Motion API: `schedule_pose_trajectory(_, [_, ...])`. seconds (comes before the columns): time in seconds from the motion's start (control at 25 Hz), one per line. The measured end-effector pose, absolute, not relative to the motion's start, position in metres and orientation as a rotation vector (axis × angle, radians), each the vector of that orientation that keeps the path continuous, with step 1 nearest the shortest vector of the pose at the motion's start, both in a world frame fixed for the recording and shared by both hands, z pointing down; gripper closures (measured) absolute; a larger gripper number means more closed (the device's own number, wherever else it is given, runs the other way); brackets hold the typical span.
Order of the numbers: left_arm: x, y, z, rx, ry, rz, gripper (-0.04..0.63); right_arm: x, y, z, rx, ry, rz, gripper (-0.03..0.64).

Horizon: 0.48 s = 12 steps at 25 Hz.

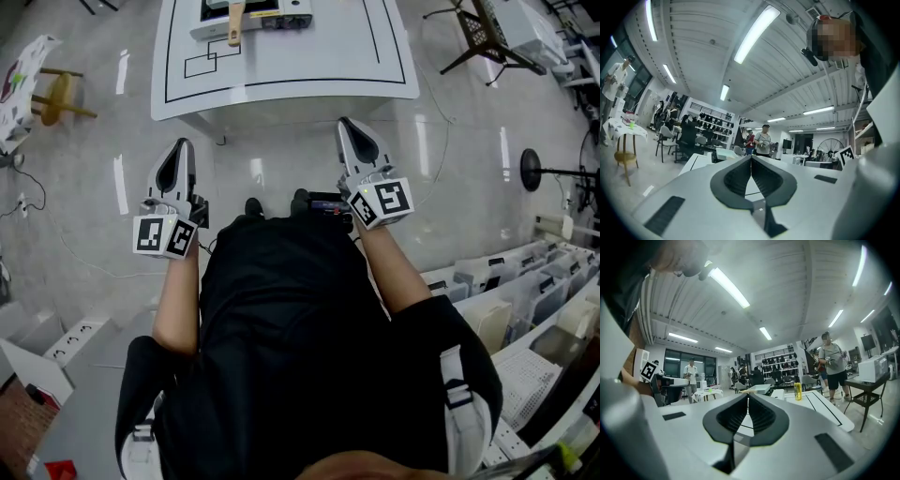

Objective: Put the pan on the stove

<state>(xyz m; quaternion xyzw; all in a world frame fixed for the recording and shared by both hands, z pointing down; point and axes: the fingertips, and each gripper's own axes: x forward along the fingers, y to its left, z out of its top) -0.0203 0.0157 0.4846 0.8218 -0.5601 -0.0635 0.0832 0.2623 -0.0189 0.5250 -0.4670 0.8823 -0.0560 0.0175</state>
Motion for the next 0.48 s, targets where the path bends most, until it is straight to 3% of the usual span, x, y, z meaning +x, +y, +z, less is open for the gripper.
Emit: schedule_pose_trajectory(0.48, [0.004,0.000,0.491,2.471,-1.595,-0.184,0.578,0.289,-0.019,0.528,-1.526,2.711,-0.183,0.591])
